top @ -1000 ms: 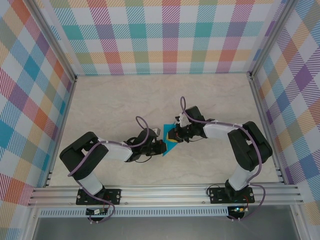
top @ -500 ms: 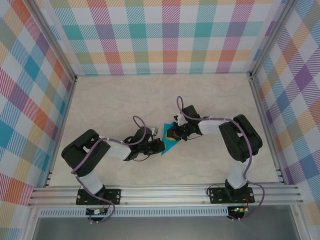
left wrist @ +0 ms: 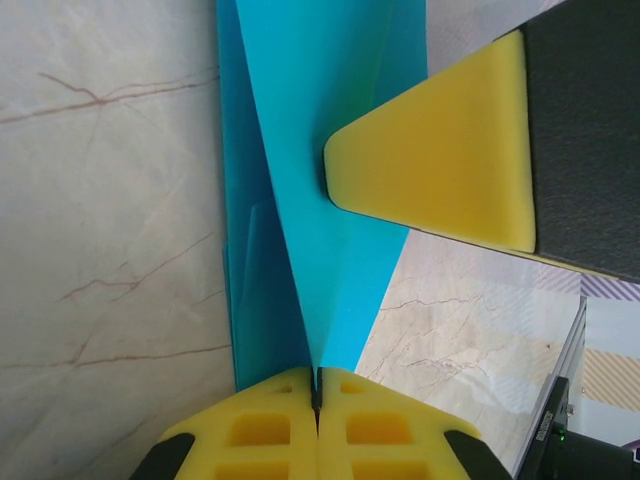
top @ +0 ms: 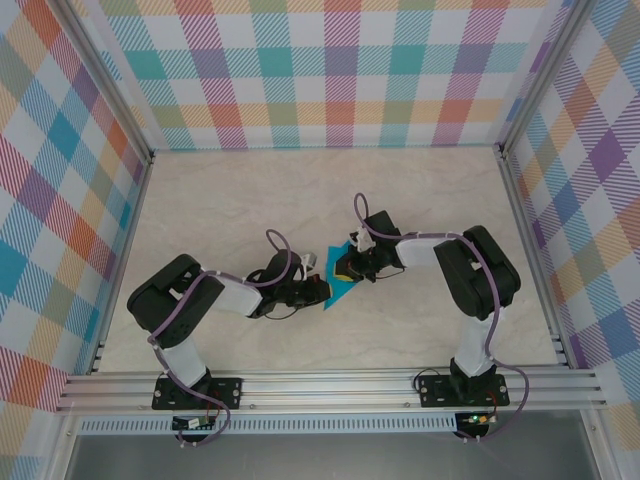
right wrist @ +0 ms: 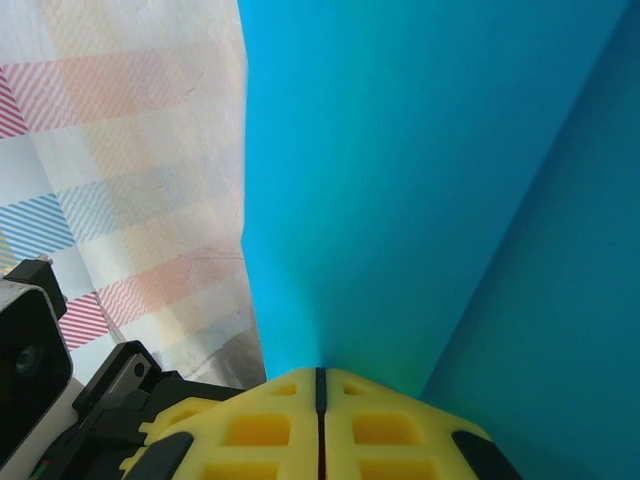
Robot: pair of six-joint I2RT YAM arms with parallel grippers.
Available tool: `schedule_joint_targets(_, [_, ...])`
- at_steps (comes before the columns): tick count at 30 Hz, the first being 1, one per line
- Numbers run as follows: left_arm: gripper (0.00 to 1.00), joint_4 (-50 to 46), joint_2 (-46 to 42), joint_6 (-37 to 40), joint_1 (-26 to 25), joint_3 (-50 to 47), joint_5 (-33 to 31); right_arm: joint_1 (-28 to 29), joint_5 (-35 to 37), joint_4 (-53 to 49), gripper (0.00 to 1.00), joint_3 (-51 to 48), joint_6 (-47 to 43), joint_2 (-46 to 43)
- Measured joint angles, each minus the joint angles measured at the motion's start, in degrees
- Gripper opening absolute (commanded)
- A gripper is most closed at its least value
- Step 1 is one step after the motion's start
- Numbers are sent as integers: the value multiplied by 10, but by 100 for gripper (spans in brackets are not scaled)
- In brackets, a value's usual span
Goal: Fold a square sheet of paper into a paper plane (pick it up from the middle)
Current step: Fourth fold the wing at the center of the table.
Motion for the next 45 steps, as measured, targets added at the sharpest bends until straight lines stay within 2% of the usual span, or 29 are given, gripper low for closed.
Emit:
schedule_joint_targets(17, [5, -2, 25, 8, 33, 17, 78, -3, -22, 8, 9, 0, 4, -19])
schedule_joint_targets(31, [5, 16, 42, -18, 47, 20, 113, -3, -10, 6, 8, 12, 6, 19])
schedule_joint_targets(38, [18, 17, 44, -30, 51, 24, 127, -3, 0, -7, 7, 22, 6, 27])
schedule_joint_targets(41, [19, 15, 43, -32, 51, 26, 130, -3, 0, -9, 7, 23, 6, 28])
schedule_joint_targets(45, [16, 10, 42, -32, 51, 26, 126, -3, 0, -9, 7, 24, 6, 28])
